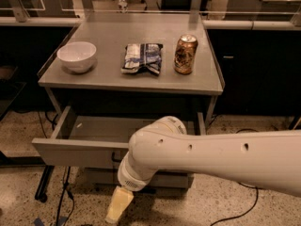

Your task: Open top drawer

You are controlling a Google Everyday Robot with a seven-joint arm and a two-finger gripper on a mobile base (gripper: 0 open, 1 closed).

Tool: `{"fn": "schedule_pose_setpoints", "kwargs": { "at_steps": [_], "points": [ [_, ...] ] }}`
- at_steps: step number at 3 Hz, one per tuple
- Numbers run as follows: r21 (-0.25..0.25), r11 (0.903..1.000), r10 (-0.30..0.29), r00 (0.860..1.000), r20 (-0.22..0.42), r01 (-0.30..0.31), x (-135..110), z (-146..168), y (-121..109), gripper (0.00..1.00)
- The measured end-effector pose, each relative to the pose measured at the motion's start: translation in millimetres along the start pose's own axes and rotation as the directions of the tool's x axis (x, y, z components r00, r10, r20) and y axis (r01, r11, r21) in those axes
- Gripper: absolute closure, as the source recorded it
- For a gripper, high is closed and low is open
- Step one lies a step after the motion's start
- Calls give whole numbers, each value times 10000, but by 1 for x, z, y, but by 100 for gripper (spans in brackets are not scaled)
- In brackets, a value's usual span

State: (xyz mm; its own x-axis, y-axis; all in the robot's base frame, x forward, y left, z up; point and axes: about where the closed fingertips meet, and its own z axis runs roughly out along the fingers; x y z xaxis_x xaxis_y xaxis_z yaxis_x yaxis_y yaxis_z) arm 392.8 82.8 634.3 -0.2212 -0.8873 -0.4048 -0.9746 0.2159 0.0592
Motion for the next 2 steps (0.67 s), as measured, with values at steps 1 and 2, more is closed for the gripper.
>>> {"fn": "schedule_pose_setpoints", "kwargs": {
  "at_steps": [1, 2],
  "points": [
    [-212, 9997, 106, 9999, -135, -109, 7, -6, 13, 0],
    [-212, 9997, 106, 9999, -135, -109, 7, -7, 13, 0]
  ]
}}
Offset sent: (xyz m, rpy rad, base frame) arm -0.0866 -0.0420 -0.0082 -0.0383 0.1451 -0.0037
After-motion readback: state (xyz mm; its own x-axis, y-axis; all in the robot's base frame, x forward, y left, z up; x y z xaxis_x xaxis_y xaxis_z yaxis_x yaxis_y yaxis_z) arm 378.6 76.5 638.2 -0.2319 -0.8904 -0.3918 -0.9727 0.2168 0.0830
